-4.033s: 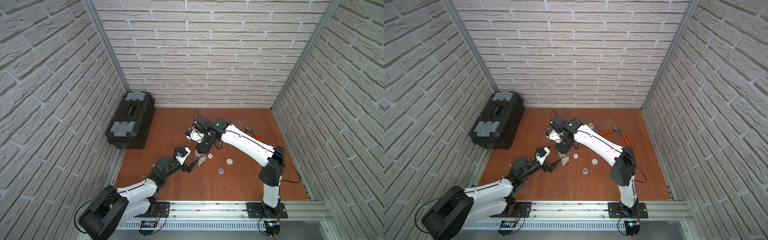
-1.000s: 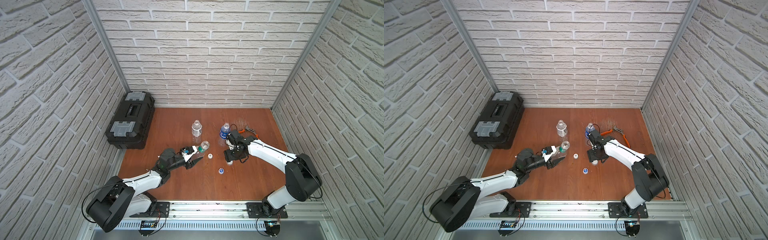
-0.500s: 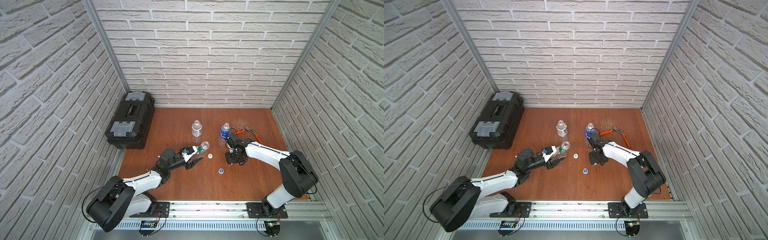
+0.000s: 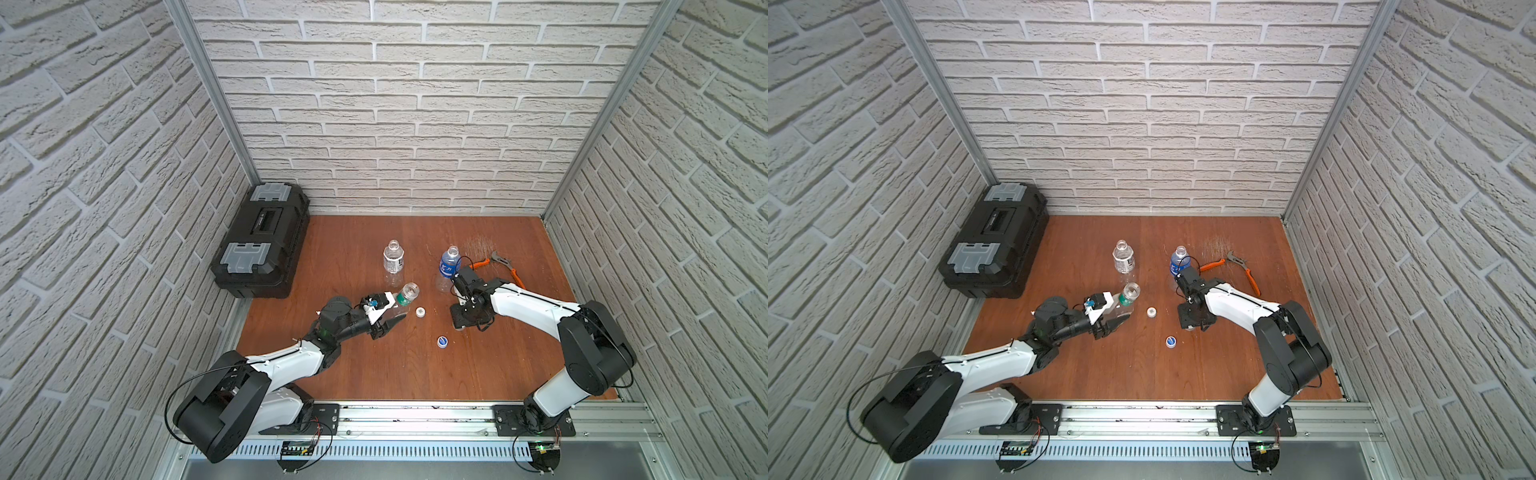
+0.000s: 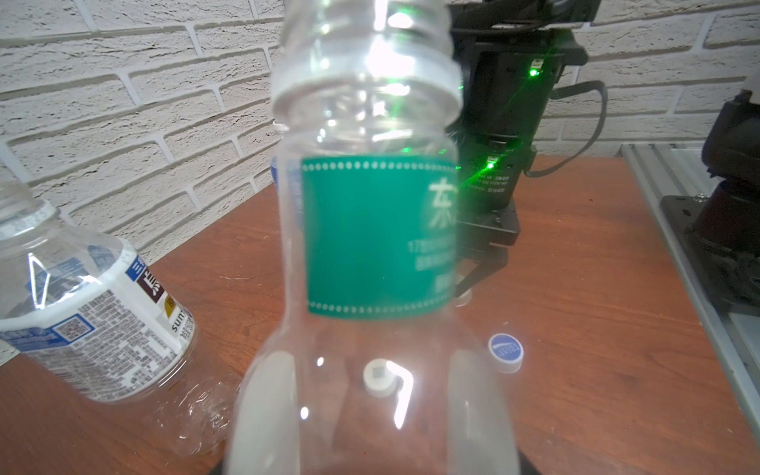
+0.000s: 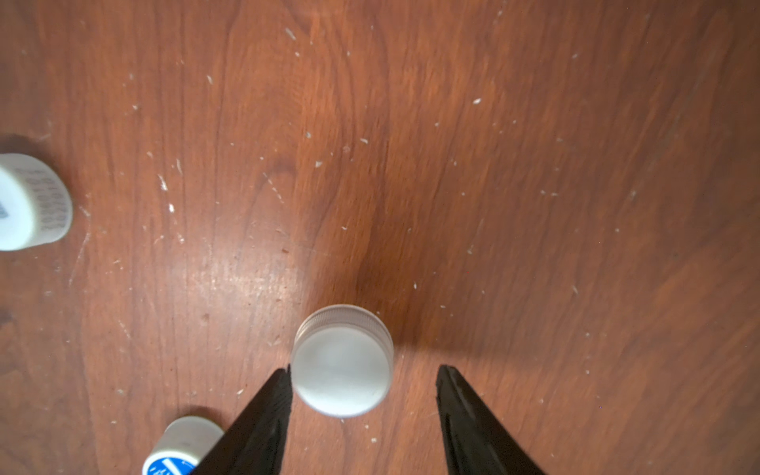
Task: Screw on the bottle caps
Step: Screw the bottle cap onto the plastic bottle.
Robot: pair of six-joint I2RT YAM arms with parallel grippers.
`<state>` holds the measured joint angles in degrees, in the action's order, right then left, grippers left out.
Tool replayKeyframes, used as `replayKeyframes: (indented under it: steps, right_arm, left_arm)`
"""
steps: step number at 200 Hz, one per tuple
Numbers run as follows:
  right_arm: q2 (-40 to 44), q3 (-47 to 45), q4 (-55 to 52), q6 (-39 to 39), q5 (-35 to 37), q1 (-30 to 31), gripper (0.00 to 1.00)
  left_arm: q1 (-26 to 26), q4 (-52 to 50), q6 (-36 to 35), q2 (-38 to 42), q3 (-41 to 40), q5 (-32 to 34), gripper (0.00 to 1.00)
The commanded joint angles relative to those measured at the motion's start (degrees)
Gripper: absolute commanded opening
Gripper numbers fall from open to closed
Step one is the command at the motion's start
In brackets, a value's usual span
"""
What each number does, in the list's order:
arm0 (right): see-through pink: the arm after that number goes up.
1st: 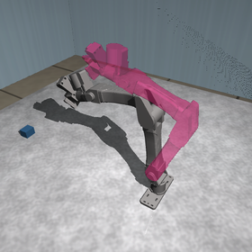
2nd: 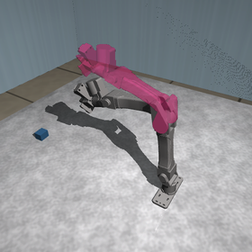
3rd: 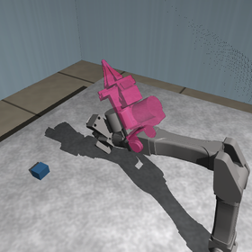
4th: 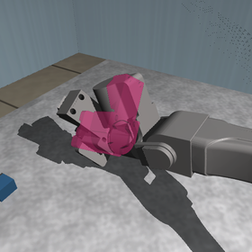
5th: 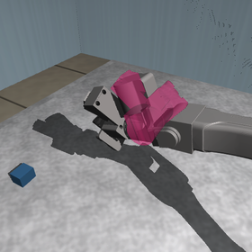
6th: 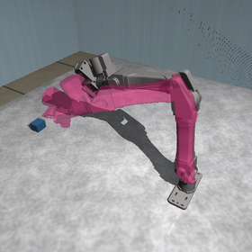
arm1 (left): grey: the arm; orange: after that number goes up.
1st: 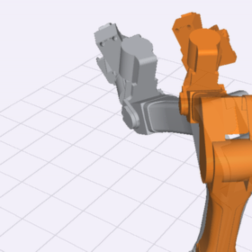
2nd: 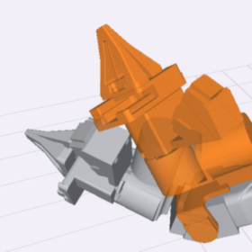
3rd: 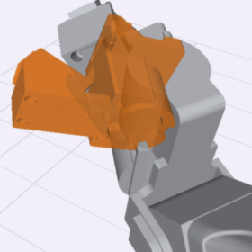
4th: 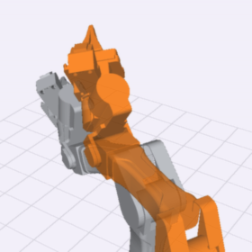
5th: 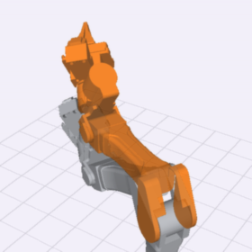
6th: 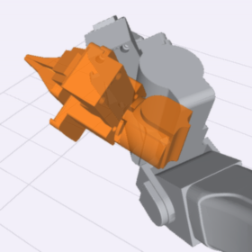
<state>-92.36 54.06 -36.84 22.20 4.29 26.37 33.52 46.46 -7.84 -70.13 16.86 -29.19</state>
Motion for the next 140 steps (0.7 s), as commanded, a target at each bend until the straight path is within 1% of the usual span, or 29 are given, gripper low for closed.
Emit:
replayKeyframes:
  steps: [1,26,62,113,140]
  right_arm:
    - [-0.1,0.3,0.8,-0.1,-0.4,0.2,0.61]
    - [-0.6,0.5,0.9,-0.1,0.2,0.3,0.6]
    - [-2.0,0.8,1.8,0.2,-0.9,0.4,0.6]
    - [-2.9,1.6,1.2,0.0,-0.3,0.8,0.57]
    - [-2.4,1.5,0.8,-0.1,0.1,0.9,0.53]
  left_arm:
    - [0.3,1.8,0.0,-0.4,1.2,-0.2,0.61]
    - [0.2,1.6,-0.1,-0.5,1.2,0.1,0.61]
    - [0.2,1.6,0.1,-0.8,1.6,0.0,0.61]
    - [0.2,0.7,-0.1,0.0,1.6,0.4,0.62]
    - [0.2,0.7,-0.2,-0.3,1.8,0.3,0.62]
